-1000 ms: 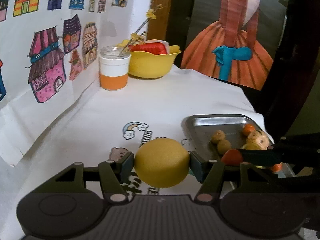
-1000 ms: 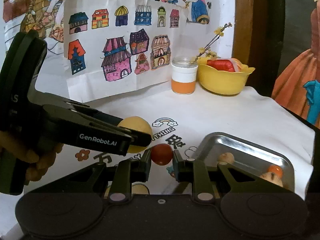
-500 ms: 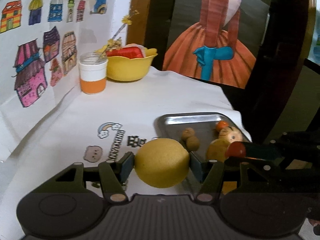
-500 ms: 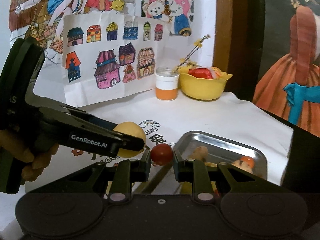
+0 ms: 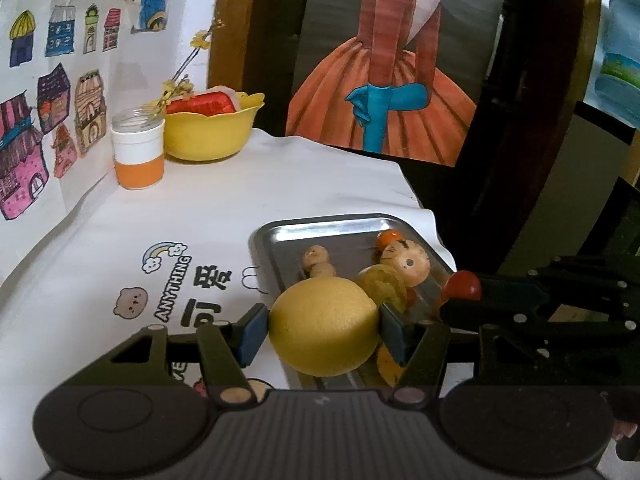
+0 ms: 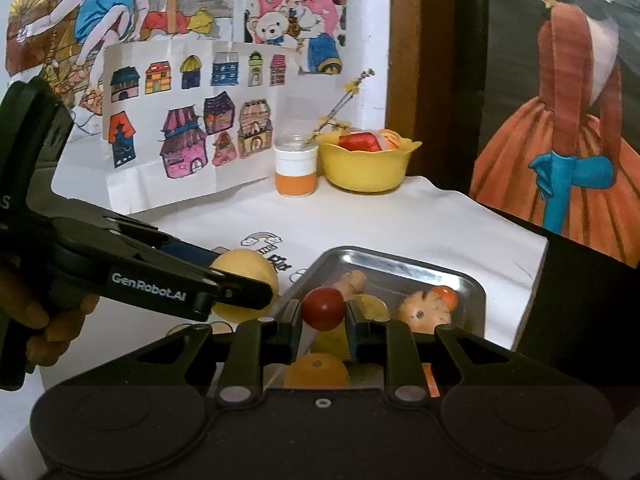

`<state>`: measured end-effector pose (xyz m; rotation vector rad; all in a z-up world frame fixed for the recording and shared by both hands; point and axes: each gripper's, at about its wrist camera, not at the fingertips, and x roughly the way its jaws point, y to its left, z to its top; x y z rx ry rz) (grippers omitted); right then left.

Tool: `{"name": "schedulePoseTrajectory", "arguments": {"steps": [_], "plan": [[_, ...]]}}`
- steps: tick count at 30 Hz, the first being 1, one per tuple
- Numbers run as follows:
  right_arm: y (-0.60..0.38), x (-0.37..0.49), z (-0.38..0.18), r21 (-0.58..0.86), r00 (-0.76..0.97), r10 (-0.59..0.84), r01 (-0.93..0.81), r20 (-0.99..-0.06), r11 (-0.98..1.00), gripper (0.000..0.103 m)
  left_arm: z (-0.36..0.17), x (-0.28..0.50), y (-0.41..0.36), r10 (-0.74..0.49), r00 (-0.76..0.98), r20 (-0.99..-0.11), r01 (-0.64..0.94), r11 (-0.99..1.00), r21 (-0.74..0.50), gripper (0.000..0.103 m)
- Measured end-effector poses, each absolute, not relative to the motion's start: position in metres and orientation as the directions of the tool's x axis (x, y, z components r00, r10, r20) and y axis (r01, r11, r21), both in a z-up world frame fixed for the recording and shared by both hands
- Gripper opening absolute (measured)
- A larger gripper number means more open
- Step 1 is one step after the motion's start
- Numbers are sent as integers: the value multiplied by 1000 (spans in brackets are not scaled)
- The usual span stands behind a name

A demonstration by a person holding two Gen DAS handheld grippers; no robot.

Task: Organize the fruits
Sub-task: 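Carry the cherry tomato in the right gripper to the tray while the left carries the lemon, then lower the tomato onto the tray and open the right gripper while the left releases the lemon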

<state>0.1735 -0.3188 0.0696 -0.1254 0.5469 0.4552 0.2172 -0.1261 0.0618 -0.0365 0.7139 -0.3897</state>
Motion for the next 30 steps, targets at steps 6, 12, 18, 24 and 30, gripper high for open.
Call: {"name": "schedulePoseTrajectory", "arguments": {"steps": [6,12,18,24,30], "plan": [[-332,165,64,11,760,365,-426,-538,905,24,61,209,-135,-373,692,-618,361,920,-151,65],[-346,157,59,22,765,343,-396,-546,918,24,58,202,-143,-383,691,-613,378,914,-146,65],[-352,151,55,32,769,330,-375,-548,927,24,56,194,-149,-399,684,-611,395,906,-150,65],[-356,147,50,38,768,323,-364,-553,931,24,55,183,-154,-415,683,-602,414,898,-149,65],[-358,145,43,48,760,318,-355,-567,934,24,50,173,-161,-431,666,-609,438,887,-149,65]]}}
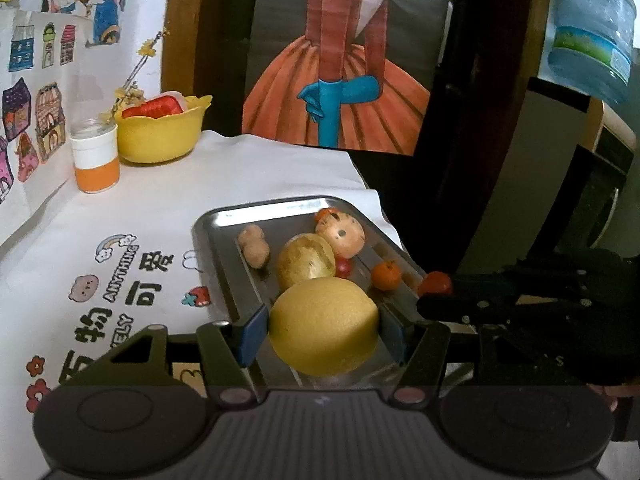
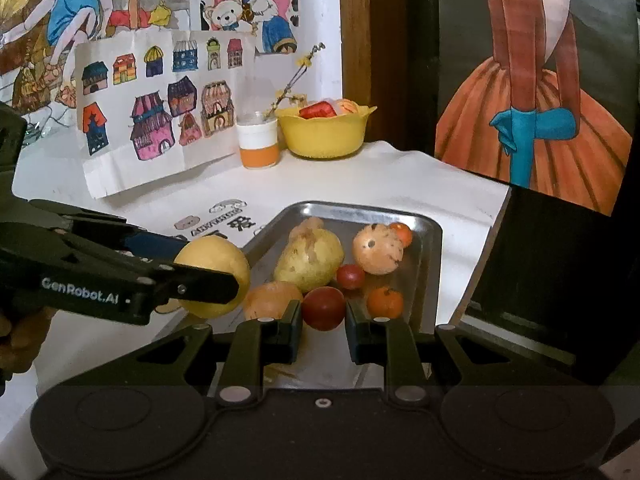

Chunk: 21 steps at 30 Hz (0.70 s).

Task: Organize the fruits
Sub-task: 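Lower the tomato onto the tray and open the right gripper while the left releases the lemon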

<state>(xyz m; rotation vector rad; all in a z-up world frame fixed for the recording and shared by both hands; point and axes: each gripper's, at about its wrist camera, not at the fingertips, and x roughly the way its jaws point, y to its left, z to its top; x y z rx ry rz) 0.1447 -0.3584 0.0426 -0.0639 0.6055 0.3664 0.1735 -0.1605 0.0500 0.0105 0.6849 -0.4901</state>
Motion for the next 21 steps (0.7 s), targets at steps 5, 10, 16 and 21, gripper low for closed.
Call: {"name": "schedulePoseTrajectory", "arguments": {"steps": [5,10,16,21], "plan": [[-358,143,34,43,748,309,-352,-587,935,24,41,167,-165,-440,642,-628,454,878,-150,65],[-356,143,24,42,736,306,-353,-604,935,24,32,163,-167,-434,632,-642,456,878,-144,65],[-351,142,15,27,730,296,-356,-616,934,24,24,162,-166,-423,628,-653,448,883,-142,65],[-349,142,9,29,728,290,-349,-622,937,25,22,159,-167,-421,641,-642,447,885,-134,65]]}}
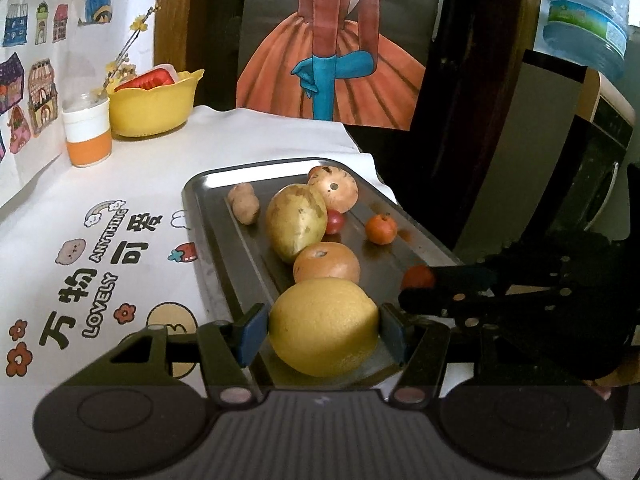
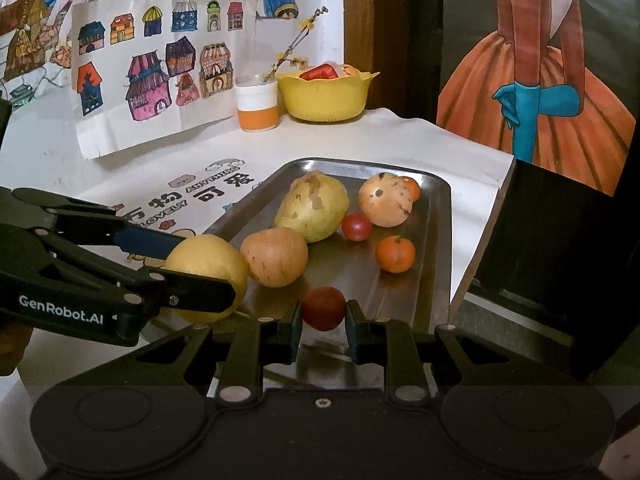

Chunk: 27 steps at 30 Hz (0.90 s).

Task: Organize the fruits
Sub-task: 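Lower the tomato onto the tray and open the right gripper while the left releases the lemon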

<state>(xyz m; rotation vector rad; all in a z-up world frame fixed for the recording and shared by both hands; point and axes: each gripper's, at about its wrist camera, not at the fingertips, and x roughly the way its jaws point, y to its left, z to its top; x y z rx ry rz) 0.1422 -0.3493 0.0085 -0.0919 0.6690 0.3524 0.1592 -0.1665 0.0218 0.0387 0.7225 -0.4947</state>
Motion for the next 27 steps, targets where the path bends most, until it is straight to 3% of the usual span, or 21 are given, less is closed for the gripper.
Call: {"name": "schedulePoseTrajectory", "arguments": {"steps": [12,18,27], "plan": [[-347,134,-2,32,750,260,-304,-608,952,27,19,150,-167,-412,671,-617,434,892,-124,65],[-347,122,-2,23,783,222,-257,-581,966,42,22,141,-162,-417,697,-584,425,895,-133,74],[-343,91,4,25,820,186,-205,-541,978,72,27,116,-142,-393,747,-537,367,916,-160,90]]}}
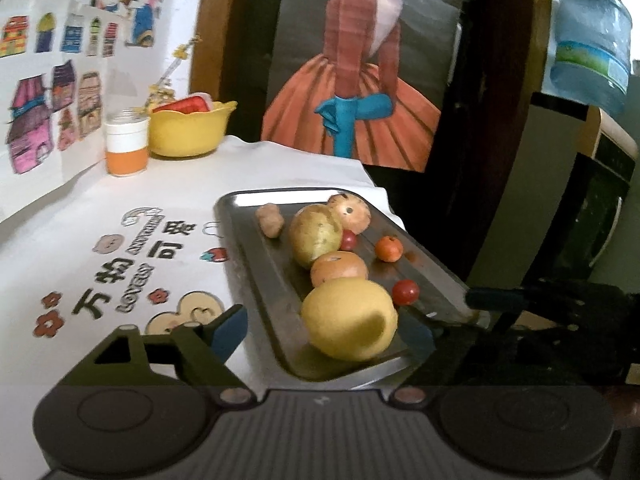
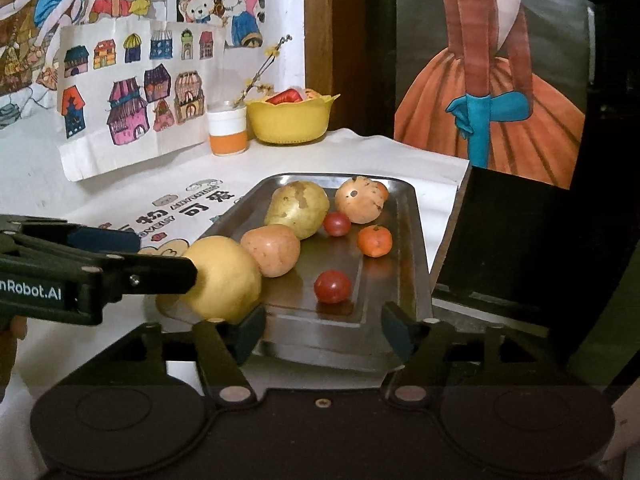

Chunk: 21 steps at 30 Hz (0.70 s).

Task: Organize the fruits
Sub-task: 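Lower the tomato onto the tray and open the right gripper while the left releases the lemon, then lift both open grippers away from the tray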

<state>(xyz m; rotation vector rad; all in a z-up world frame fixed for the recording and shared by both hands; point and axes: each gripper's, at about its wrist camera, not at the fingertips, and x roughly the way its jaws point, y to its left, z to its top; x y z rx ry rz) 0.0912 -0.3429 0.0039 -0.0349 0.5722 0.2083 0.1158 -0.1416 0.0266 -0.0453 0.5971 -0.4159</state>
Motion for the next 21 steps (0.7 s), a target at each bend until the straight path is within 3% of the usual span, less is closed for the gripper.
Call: {"name": "schedulePoseTrajectory", "arguments": {"steps": [5,8,21], "plan": [[-336,71,8,27,836,178,-192,-520,981,90,29,100,-122,-361,784,-505,319,932,-173,101],[-332,59,11,33,844,177,-185,-506,982,100,30,89,-110,-331,806,-491,288,944,-163,102],[-305,17,17,37,856,192,-199,-480,979,102,20,49,-71,-242,835,-495,208,970,-123,102]]}}
